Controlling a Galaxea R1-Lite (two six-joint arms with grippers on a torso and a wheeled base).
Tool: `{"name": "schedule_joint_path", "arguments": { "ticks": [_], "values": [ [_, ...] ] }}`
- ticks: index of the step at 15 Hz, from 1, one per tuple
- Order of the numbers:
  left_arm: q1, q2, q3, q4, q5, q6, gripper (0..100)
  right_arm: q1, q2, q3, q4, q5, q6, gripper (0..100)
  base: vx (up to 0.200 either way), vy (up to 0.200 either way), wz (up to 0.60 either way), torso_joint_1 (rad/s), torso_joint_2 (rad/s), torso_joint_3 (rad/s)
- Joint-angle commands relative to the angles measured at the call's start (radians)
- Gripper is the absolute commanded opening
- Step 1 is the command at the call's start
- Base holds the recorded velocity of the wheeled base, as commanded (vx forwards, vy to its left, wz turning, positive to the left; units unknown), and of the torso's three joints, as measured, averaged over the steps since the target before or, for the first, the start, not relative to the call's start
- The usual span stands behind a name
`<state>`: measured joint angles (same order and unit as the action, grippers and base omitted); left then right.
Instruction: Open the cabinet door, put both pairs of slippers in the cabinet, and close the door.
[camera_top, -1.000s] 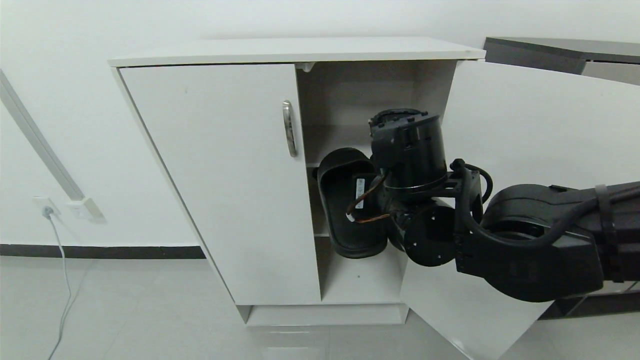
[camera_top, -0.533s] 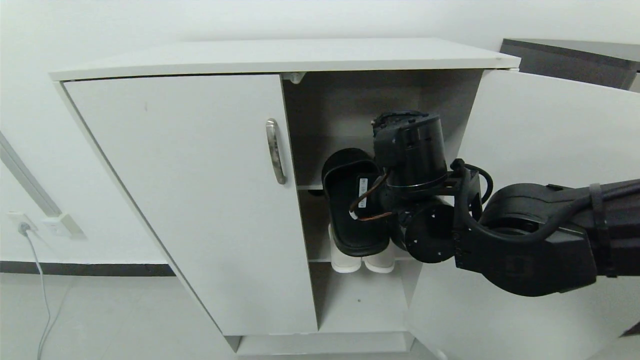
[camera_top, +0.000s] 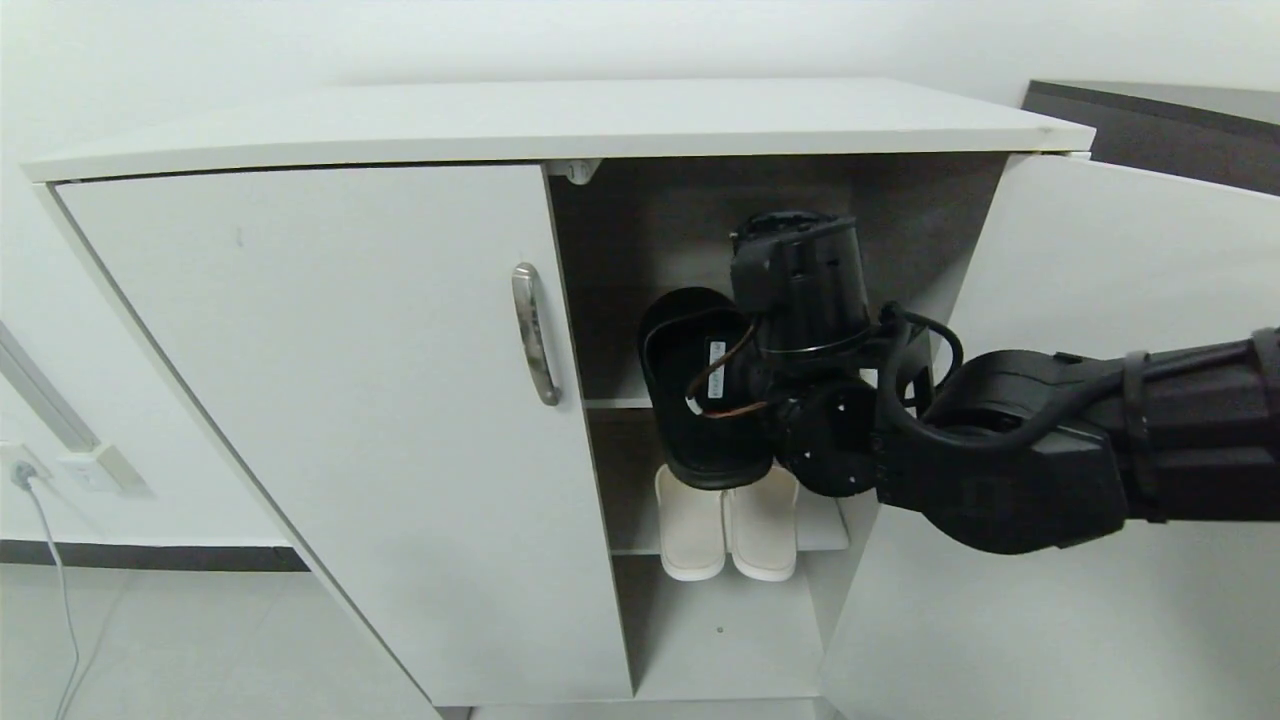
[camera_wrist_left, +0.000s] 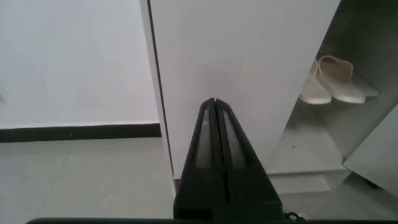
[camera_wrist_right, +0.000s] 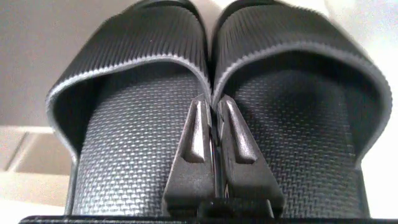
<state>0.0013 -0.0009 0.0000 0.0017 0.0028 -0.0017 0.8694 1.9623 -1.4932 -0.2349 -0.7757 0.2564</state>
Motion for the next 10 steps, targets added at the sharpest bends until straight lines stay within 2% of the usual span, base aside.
{"name": "schedule_joint_path", "arguments": {
  "ticks": [1, 7, 10],
  "values": [
    [0.0, 0.001, 0.0, 0.0, 0.0, 0.0, 0, -0.026, 0.061, -0.061, 0.0, 0.001, -0.016, 0, 0.0, 0.0, 0.0, 0.0, 0.0, 0.0],
    [0.0, 0.001, 0.0, 0.0, 0.016, -0.003, 0, -0.087, 0.159, -0.275, 0.097, 0.033, -0.04, 0, 0.0, 0.0, 0.0, 0.0, 0.0, 0.0],
    [-0.001, 0.001, 0.0, 0.0, 0.02, -0.006, 0, -0.101, 0.176, -0.302, 0.097, 0.078, -0.039, 0, 0.0, 0.0, 0.0, 0.0, 0.0, 0.0]
  ]
}}
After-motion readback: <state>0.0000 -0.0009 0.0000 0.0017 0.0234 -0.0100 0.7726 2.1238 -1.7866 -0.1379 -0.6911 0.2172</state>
